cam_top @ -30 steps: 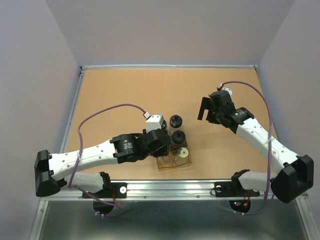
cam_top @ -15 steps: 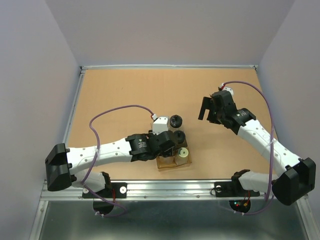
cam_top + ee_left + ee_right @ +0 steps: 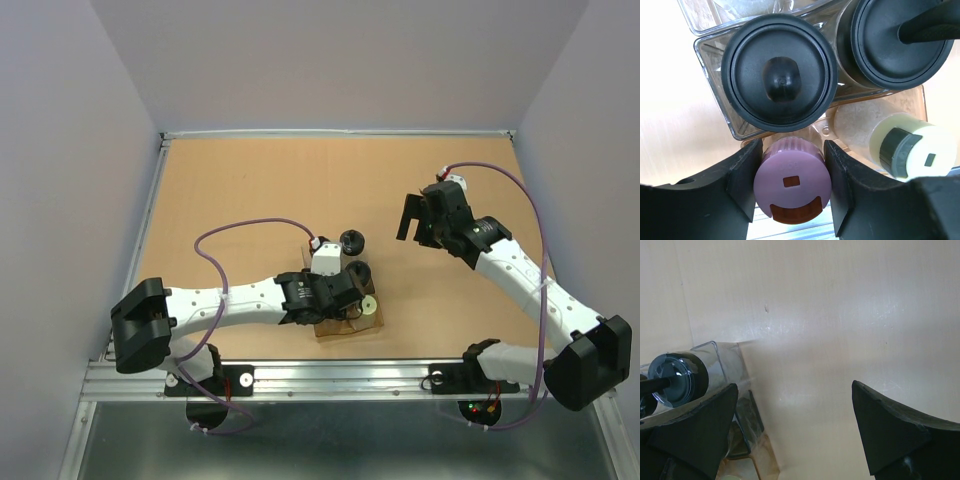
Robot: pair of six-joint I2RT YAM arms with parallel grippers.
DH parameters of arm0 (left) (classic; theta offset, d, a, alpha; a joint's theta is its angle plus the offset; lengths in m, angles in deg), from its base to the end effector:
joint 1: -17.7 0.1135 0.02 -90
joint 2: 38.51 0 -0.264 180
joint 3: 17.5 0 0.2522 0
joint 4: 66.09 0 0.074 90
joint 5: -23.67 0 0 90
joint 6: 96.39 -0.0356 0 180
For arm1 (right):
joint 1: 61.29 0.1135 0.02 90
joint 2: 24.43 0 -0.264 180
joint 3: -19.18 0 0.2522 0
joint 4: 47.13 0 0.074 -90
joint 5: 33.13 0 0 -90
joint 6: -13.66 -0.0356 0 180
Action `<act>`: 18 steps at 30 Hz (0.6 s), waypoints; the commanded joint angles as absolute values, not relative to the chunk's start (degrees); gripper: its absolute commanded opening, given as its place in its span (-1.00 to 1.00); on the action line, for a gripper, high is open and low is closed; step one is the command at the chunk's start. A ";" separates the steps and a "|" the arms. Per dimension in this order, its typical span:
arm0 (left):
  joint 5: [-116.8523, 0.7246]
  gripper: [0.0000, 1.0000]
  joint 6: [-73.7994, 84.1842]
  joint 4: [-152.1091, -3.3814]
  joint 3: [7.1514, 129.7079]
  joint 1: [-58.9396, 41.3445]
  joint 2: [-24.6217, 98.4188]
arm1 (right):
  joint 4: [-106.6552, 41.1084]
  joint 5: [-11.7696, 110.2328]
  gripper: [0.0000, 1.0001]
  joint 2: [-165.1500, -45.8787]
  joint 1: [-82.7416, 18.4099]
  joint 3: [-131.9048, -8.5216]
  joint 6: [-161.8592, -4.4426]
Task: Organize the condiment bottles
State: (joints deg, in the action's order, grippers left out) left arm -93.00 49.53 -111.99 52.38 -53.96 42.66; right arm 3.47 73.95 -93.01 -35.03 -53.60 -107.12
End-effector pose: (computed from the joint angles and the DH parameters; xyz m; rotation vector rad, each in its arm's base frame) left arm 0.1046 -0.2647 0.2361 0.1663 2.4538 -0.3912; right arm 0.2285 0.1011 0.2995 0.2322 2.3279 0.1379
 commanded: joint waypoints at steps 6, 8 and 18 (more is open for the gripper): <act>-95.77 -0.14 50.13 -107.62 50.14 -54.28 40.68 | 2.58 73.49 1.00 -92.11 -35.28 -51.97 -105.95; -95.59 0.10 50.56 -107.62 49.87 -54.28 40.86 | 2.58 73.31 1.00 -92.20 -35.28 -51.88 -105.78; -97.09 0.84 51.18 -110.34 52.59 -54.89 40.51 | 2.58 72.69 1.00 -92.02 -35.28 -52.06 -104.81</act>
State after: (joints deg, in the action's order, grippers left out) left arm -94.03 50.52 -108.21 50.41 -54.35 42.24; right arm 3.47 73.21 -93.01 -35.03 -53.58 -106.05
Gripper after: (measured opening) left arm 0.907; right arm 0.998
